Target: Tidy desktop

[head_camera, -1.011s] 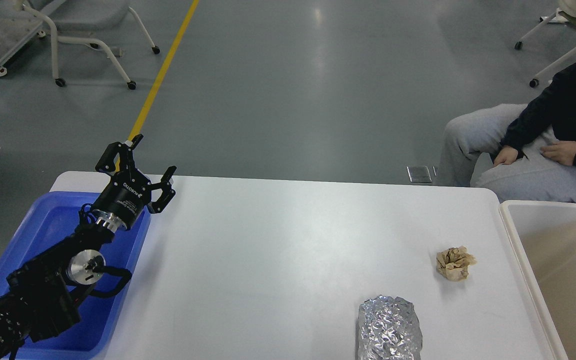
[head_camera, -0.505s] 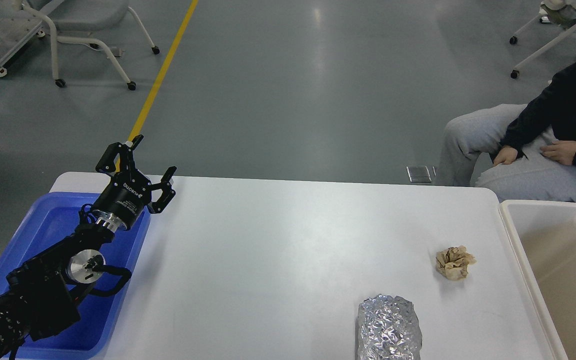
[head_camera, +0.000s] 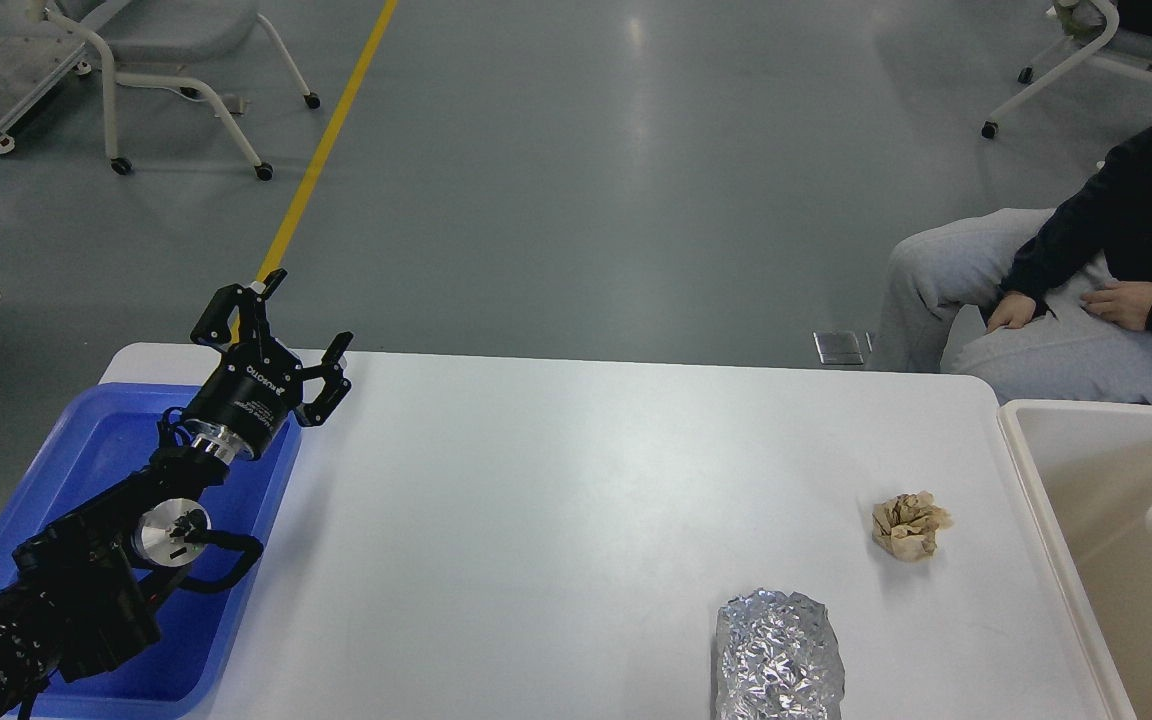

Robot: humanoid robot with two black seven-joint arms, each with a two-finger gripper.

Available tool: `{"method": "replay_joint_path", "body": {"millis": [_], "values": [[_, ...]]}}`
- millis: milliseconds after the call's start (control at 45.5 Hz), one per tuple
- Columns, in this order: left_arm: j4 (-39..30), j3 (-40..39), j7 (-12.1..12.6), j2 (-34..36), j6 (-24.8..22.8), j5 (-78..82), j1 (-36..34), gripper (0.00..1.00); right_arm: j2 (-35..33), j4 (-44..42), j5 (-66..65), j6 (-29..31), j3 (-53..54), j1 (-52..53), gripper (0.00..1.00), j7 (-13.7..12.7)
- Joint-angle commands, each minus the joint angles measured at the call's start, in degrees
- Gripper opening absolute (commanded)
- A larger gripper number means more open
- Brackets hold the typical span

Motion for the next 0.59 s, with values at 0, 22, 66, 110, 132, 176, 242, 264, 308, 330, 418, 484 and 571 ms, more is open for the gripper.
{"method": "replay_joint_path", "body": {"millis": [0, 22, 66, 110, 132, 176, 242, 264, 308, 330, 418, 484, 571], "values": [[0.00, 0.09, 0.00, 0.00, 0.00, 0.00, 0.00, 1.00, 0.98, -1.19, 0.29, -0.16, 1.73, -1.41, 0.00, -1.05], [0.00, 0.00, 0.00, 0.00, 0.00, 0.00, 0.00, 1.00, 1.16, -1.19, 0.29, -0.16, 1.91, -1.58, 0.00, -1.05], [0.00, 0.00, 0.00, 0.00, 0.00, 0.00, 0.00, 1.00, 1.33, -1.19, 0.29, -0.25, 2.17, -1.76, 0.00, -1.05], [0.00, 0.00, 0.00, 0.00, 0.00, 0.00, 0.00, 1.00, 1.42, -1.28, 0.29, -0.33, 2.35, -1.76, 0.03, -1.05], [0.00, 0.00, 0.00, 0.00, 0.00, 0.00, 0.00, 1.00, 1.42, -1.28, 0.29, -0.42, 2.61, -1.84, 0.09, -1.05], [0.00, 0.00, 0.00, 0.00, 0.09, 0.00, 0.00, 1.00, 1.51, -1.28, 0.38, -0.68, 2.79, -2.11, 0.36, -1.05], [0.00, 0.00, 0.00, 0.00, 0.00, 0.00, 0.00, 1.00, 1.42, -1.28, 0.38, -0.77, 3.84, -2.28, 0.95, -1.05], [0.00, 0.00, 0.00, 0.00, 0.00, 0.00, 0.00, 1.00, 1.51, -1.28, 0.38, -0.86, 5.06, -2.37, 0.99, -1.05], [0.00, 0.00, 0.00, 0.00, 0.00, 0.00, 0.00, 1.00, 1.42, -1.28, 0.29, -0.77, 6.30, -2.37, 0.99, -1.05], [0.00, 0.00, 0.00, 0.00, 0.00, 0.00, 0.00, 1.00, 1.42, -1.19, 0.29, -0.77, 6.56, -2.37, 0.99, -1.05], [0.00, 0.00, 0.00, 0.00, 0.00, 0.00, 0.00, 1.00, 1.42, -1.28, 0.29, -0.77, 6.83, -2.37, 0.99, -1.05], [0.00, 0.00, 0.00, 0.00, 0.00, 0.00, 0.00, 1.00, 1.42, -1.19, 0.29, -0.77, 6.92, -2.37, 0.99, -0.96], [0.00, 0.00, 0.00, 0.00, 0.00, 0.00, 0.00, 1.00, 1.42, -1.10, 0.03, -0.69, 7.01, -2.20, 0.99, -0.88]]}}
